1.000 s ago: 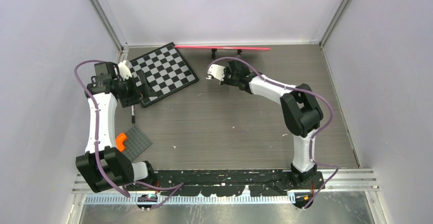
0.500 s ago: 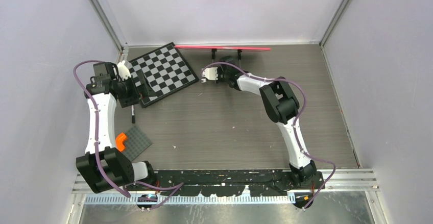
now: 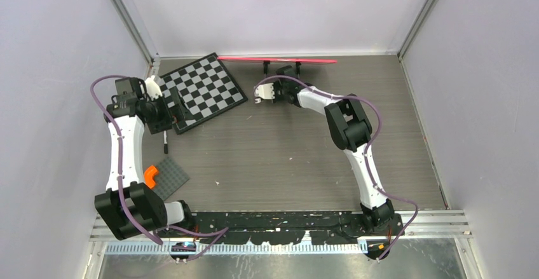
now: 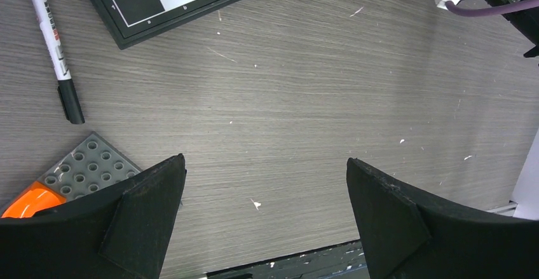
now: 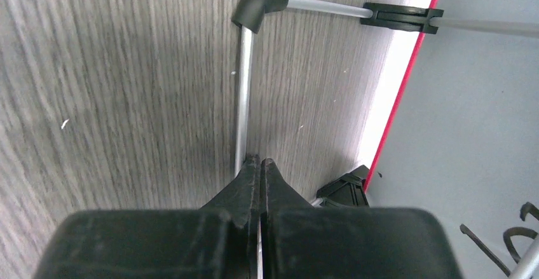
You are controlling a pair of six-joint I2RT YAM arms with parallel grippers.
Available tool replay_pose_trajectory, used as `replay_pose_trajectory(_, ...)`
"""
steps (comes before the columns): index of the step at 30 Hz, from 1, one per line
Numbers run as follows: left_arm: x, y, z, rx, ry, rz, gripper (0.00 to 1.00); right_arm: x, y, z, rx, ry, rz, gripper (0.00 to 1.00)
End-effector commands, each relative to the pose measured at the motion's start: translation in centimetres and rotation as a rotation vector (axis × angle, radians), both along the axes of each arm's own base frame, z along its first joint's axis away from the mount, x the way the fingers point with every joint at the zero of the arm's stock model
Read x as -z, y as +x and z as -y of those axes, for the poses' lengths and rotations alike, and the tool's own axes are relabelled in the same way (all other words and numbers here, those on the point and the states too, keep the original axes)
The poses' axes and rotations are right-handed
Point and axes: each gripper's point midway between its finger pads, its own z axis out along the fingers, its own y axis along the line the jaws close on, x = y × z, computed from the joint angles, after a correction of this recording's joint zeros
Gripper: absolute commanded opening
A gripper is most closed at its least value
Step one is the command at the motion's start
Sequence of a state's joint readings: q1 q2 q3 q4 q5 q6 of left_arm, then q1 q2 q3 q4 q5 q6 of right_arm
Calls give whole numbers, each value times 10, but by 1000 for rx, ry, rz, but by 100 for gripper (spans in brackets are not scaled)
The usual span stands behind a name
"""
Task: Write a sentence on the whiteboard
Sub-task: Adjust the whiteboard at the center of the board.
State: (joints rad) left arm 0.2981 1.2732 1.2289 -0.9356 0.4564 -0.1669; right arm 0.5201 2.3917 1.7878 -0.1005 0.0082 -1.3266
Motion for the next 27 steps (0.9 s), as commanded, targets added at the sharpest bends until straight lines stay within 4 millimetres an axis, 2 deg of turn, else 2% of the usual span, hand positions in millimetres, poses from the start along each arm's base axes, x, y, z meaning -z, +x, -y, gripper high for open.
replay_pose_trajectory(1, -18, 12, -3, 17, 10, 69, 100, 13, -13, -1, -59, -37, -80, 0)
replay_pose_trajectory(11, -17, 12, -4, 18, 15, 69, 100, 32, -62, 15, -144, -125, -261, 0)
replay_pose_trajectory(21, -18, 12, -3, 24, 14, 87, 100, 43, -92, 35, -167, -203, -342, 0)
replay_pose_trajectory(27, -20, 12, -1, 28, 7, 101, 100, 50, -125, 56, -229, -275, -377, 0)
